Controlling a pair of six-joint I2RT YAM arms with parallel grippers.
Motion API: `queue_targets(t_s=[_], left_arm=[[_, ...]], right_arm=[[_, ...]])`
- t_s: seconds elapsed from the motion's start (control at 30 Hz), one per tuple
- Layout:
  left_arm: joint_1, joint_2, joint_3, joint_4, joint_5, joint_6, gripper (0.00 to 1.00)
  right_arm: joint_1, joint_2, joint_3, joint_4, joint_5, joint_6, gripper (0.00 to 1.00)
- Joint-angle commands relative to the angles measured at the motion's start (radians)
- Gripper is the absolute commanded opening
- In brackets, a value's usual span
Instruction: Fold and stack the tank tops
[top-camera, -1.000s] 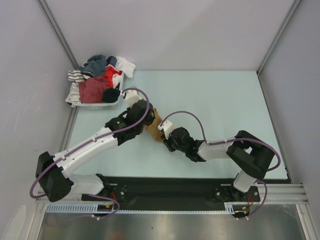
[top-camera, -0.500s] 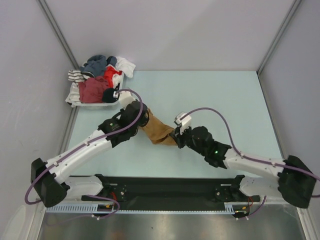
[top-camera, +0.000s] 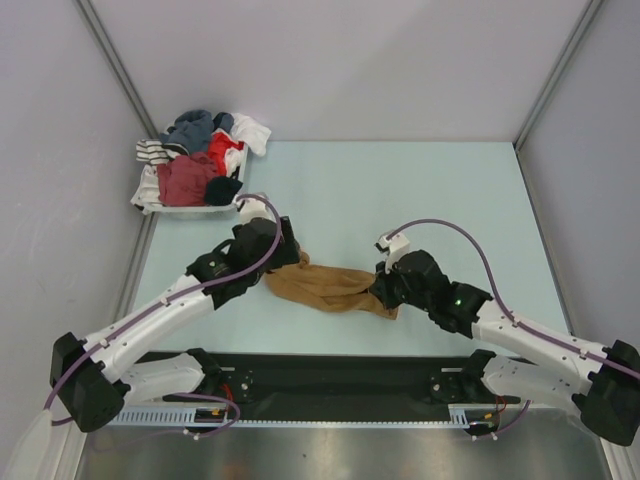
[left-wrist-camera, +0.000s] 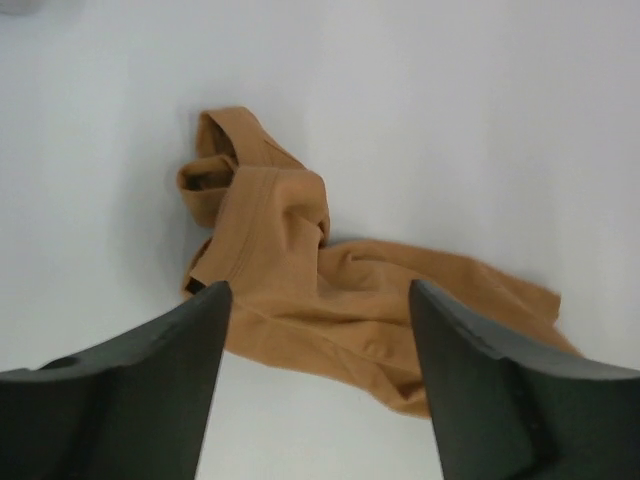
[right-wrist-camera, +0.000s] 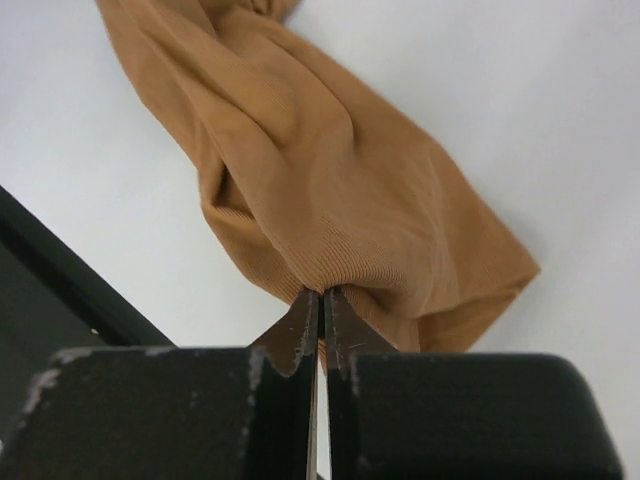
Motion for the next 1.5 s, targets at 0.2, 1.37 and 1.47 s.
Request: queue_targets(t_s=[0.2, 1.37, 1.47], left_arm=[[0.006, -0.051, -0.178, 0.142, 0.17, 0.119, 0.88], [0.107, 0.0, -0.149, 0.064, 0.201, 0.073, 0.0], [0.107, -0.106, -0.164, 0.032, 0.214, 0.073, 0.0]], right_arm=[[-0.157, -0.041, -0.076, -0.044, 0.066, 0.131, 0.0], [-0.415, -0.027, -0.173, 0.119, -0.121, 0.1, 0.15], [-0.38, -0.07, -0.197, 0.136, -0.112, 0.099, 0.34]])
